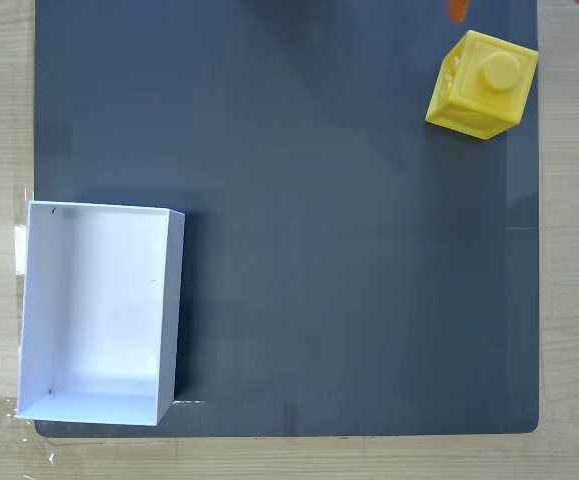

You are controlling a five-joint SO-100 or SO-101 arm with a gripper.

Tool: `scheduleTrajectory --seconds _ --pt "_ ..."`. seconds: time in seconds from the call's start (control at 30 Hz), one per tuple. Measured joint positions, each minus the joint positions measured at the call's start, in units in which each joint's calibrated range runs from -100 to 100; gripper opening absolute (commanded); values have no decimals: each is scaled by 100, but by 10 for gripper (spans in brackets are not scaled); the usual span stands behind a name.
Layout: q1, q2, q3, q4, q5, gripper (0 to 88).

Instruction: Grasp a yellow block and put it in the box

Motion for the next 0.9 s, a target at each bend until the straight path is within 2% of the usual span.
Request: scheduleTrajectory --seconds 0.2,0.9 --pt "-18 683 -9 -35 0 587" --pt "0 2537 -9 -1376 0 582"
